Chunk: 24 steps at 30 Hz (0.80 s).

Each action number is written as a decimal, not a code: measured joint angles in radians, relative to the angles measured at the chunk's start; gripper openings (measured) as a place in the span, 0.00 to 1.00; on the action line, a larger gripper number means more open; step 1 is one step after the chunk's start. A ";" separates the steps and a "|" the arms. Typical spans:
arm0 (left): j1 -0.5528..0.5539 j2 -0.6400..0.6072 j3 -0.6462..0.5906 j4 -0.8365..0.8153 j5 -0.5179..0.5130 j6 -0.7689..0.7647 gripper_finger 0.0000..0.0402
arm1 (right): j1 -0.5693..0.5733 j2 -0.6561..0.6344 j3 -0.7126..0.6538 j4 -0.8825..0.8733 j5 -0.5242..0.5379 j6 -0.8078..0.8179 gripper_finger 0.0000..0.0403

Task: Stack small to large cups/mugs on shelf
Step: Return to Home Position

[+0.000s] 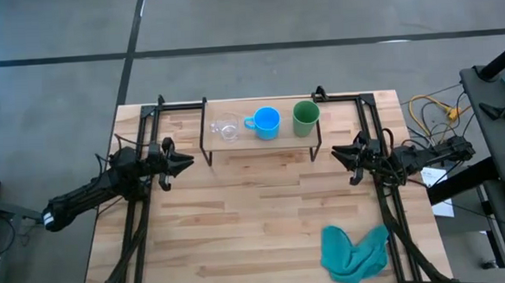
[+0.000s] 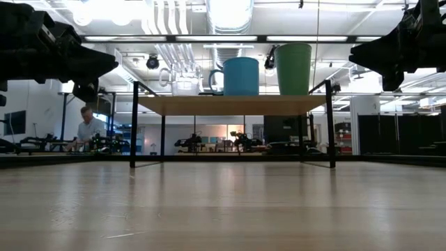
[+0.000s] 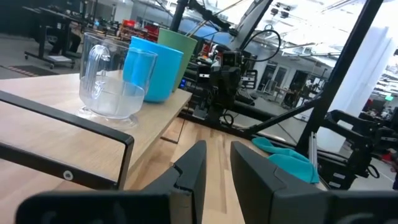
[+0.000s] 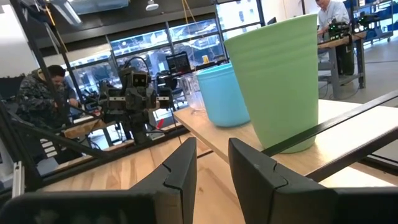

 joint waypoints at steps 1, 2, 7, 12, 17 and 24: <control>0.000 0.000 0.000 0.000 0.000 0.000 0.15 | 0.000 0.000 0.000 0.000 0.000 0.000 0.22; 0.000 0.000 0.000 0.000 0.000 -0.002 0.15 | 0.000 0.000 0.000 0.000 0.000 0.001 0.22; 0.000 0.001 0.000 -0.001 0.002 -0.010 0.15 | 0.000 0.000 0.000 0.000 0.000 0.001 0.22; 0.000 0.012 -0.001 0.003 0.003 -0.010 0.15 | 0.000 0.004 0.000 -0.011 0.000 -0.005 0.22; 0.000 0.018 0.000 0.023 0.007 -0.010 0.15 | 0.000 0.020 0.000 -0.063 0.000 0.002 0.22; 0.000 0.019 0.000 0.030 0.007 -0.010 0.15 | 0.000 0.057 0.000 -0.069 0.000 -0.008 0.22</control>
